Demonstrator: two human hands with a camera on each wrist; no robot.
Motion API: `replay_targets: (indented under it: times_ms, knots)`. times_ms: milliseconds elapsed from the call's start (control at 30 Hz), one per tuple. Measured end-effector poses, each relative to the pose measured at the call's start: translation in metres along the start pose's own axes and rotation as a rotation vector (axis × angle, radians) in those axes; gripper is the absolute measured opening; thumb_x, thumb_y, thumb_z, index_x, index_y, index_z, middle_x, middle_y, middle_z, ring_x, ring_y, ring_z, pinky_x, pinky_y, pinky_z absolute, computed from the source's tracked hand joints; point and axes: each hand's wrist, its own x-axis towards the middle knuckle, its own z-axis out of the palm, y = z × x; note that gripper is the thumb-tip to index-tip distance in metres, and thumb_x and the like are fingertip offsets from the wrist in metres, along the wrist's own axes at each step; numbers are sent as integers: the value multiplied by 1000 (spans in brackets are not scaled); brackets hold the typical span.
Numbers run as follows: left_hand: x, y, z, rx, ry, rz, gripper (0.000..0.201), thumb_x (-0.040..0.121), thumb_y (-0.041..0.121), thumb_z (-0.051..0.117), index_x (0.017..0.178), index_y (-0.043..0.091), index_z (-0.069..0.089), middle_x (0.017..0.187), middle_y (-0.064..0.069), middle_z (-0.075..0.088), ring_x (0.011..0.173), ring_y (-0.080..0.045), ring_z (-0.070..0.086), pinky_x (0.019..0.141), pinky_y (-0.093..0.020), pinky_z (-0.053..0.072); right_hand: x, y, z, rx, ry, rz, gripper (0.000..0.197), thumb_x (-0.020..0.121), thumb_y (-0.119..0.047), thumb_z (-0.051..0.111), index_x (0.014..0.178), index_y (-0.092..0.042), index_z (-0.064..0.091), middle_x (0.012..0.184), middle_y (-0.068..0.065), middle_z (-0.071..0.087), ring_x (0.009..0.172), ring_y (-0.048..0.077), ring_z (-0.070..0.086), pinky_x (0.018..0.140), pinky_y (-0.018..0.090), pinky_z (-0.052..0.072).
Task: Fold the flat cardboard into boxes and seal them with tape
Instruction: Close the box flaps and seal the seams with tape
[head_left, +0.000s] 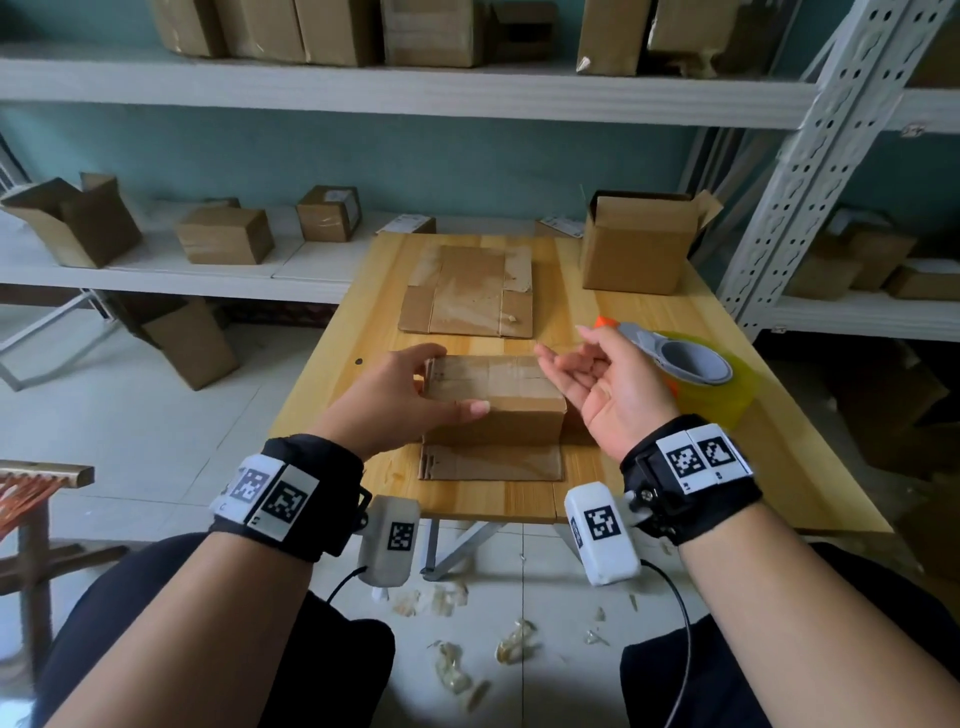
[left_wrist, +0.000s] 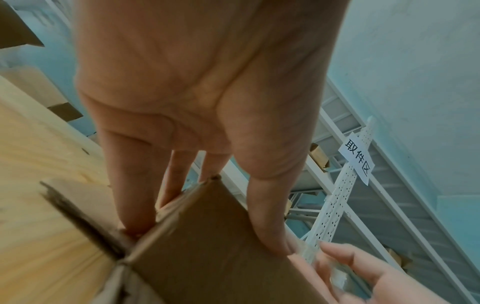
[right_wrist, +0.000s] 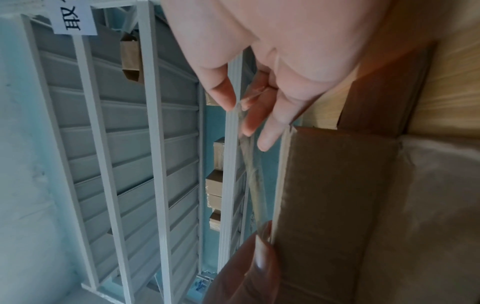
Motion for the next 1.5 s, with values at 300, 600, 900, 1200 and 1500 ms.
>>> replay_targets:
  times_ms: [300,600,900,1200,1500]
  knots:
    - [1,0,-3,-16,-11,1,101,68,64,90,154,31,49,133,6,57,110,-15,61,80,-24,51,1,-5,-7,-420,71,-172,17,98,-12,73,92,-3,59,71,10,63,85,33,78,78,38,65]
    - [0,0,-3,-37,3,5,103,64,65,92,152,31,51,132,6,58,110,-14,60,77,-21,49,8,-7,-16,-664,108,-257,21,96,-18,77,89,-1,65,61,2,65,71,22,76,68,32,63]
    - [2,0,-3,-50,15,-6,101,65,63,92,152,30,52,127,8,55,112,-15,56,82,-23,46,17,-2,-23,-793,172,-302,22,96,-15,76,79,-6,64,61,1,67,83,27,78,79,44,66]
    - [3,-3,-3,-69,21,4,106,60,67,91,152,32,52,129,8,56,112,-15,57,73,-18,46,21,1,-24,-833,200,-287,23,97,-18,73,78,-10,65,60,-3,66,84,26,74,80,50,66]
    - [3,-4,-3,-71,10,-16,111,55,70,91,152,32,52,129,8,57,115,-18,58,89,-30,52,20,6,-23,-832,219,-243,26,96,-27,72,74,-14,66,65,0,67,91,34,74,85,57,63]
